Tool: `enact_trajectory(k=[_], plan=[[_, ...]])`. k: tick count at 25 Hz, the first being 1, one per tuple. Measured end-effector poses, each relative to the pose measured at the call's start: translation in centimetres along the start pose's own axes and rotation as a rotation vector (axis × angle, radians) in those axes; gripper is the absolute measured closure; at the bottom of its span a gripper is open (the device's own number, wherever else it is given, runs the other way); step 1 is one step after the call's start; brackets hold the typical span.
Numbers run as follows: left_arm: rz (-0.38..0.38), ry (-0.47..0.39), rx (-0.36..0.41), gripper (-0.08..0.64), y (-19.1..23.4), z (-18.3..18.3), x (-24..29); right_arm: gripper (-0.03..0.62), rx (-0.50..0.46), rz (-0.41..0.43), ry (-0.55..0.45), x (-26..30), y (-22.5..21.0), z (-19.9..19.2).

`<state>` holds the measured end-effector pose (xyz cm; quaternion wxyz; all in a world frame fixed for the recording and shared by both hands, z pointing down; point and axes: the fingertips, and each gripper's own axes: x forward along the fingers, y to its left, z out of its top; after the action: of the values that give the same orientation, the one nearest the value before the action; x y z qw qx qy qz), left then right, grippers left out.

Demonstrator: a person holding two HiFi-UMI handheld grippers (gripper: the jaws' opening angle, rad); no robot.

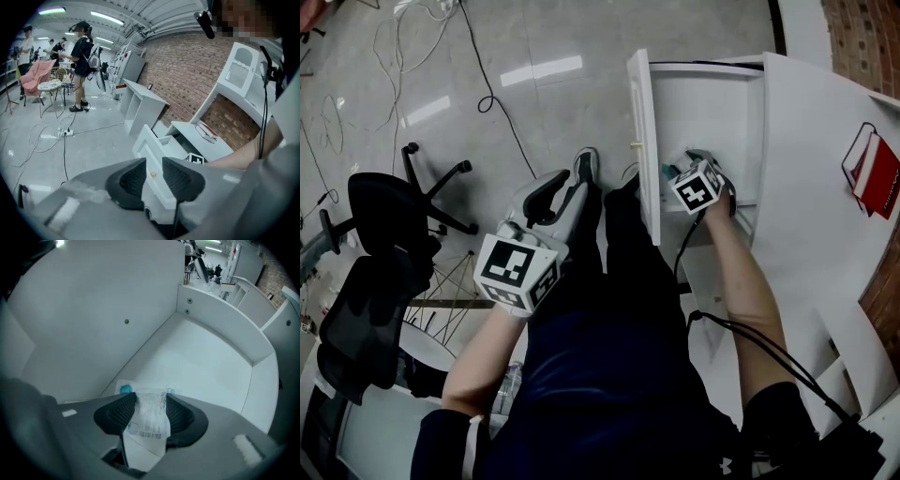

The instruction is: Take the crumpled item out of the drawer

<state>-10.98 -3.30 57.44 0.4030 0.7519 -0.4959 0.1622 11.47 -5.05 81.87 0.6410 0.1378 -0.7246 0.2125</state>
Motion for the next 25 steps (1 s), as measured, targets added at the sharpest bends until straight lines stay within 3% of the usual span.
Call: enact_trajectory(k=[7, 14, 21, 25], plan=[[-0.010, 0.004, -0.001, 0.442, -0.1, 0.3, 0.2, 0.513, 0.003, -0.042, -0.040, -0.7, -0.5, 0.9], [-0.038, -0.009, 0.033, 0.442, -1.3, 1.9, 0.4, 0.541, 0.080, -0.084, -0.142, -4.0, -0.8, 1.7], [-0.071, -0.040, 0.094, 0.442, -3.4, 4.2, 0.1, 0.561, 0.204, -0.114, -0.359, -10.4, -0.7, 4.0], [-0.100, -0.068, 0.129, 0.442, -4.9, 6.1, -0.2, 0.564, 0.271, -0.171, -0.514, -15.9, -1.4, 5.5]])
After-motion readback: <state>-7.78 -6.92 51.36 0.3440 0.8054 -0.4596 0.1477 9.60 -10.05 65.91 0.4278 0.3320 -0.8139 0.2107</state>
